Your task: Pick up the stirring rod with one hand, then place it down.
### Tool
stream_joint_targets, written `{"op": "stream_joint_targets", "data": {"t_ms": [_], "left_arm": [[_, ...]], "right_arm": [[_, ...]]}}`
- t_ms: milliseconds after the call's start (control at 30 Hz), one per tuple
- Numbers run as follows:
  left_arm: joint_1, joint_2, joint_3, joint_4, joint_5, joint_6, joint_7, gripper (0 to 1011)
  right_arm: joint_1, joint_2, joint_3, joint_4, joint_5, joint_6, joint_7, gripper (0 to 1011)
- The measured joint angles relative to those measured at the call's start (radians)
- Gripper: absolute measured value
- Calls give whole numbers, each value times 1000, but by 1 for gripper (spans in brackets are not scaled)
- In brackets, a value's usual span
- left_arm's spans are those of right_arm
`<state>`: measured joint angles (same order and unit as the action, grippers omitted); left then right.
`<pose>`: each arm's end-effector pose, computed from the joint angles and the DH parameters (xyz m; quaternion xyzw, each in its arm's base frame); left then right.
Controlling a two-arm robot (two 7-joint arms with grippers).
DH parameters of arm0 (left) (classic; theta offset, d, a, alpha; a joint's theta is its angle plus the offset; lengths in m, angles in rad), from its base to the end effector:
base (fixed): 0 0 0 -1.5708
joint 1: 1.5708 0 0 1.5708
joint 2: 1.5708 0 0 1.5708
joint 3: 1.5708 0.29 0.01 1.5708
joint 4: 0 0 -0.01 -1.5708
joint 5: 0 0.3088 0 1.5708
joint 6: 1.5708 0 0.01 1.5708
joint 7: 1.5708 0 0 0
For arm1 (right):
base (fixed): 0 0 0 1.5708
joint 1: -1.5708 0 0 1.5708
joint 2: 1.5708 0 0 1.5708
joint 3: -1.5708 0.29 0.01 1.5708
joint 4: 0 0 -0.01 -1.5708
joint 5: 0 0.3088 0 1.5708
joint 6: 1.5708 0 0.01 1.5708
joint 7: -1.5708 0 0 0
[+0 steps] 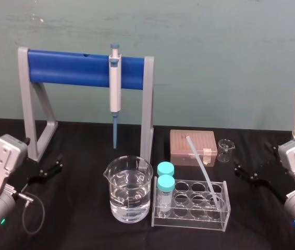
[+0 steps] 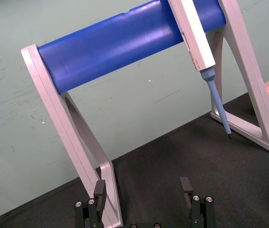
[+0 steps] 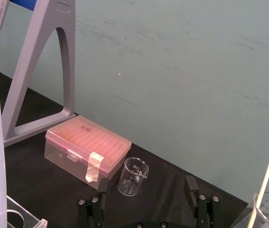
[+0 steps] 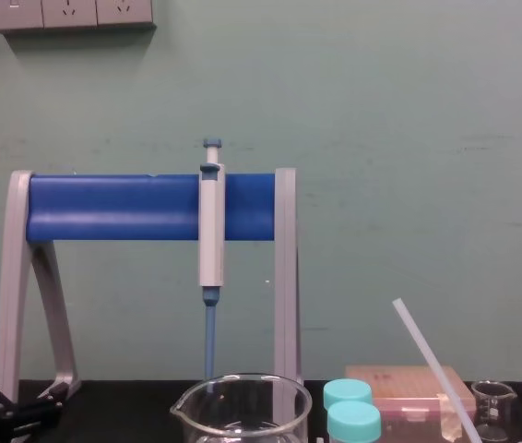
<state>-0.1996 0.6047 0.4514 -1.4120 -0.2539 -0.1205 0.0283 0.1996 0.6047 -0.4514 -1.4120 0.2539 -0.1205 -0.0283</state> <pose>0.3581 0.0827 -0.3022 0.1415 -0.1325 0.5799 0.7913 0.3581 -0.0827 -0.3022 -0.1415 -0.1325 -0.5799 0.7913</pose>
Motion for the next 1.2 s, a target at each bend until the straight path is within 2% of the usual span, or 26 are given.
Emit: {"op": "stream_joint_targets", "data": {"t_ms": [133,333,567,600,700,800,1000,1133,1200], "left_arm": [[0,0,0,0,0,0,0,1000],[0,0,0,0,0,0,0,1000],[0,0,0,0,0,0,0,1000],[0,0,0,0,0,0,0,1000],[0,0,0,0,0,0,0,1000],[0,0,0,0,0,0,0,1000],[0,0,0,0,0,0,0,1001],[0,0,0,0,0,0,0,1000],[0,0,0,0,0,0,0,1000]], "right_arm": [[-7,0,4,-6,-14,-18,1,1003],[-30,2,15,-29,-65,-120,-2,1003],[-59,-2,33,-49,-122,-282,-17,1003],[-64,-4,36,-51,-134,-319,-18,1003],[-68,-7,39,-53,-138,-369,-7,1003],[-66,-10,34,-53,-124,-399,32,1003],[-51,-17,17,-41,-76,-421,118,1003],[-34,-23,5,-29,-21,-420,190,1003],[-22,-27,-2,-20,23,-407,241,1003]]}}
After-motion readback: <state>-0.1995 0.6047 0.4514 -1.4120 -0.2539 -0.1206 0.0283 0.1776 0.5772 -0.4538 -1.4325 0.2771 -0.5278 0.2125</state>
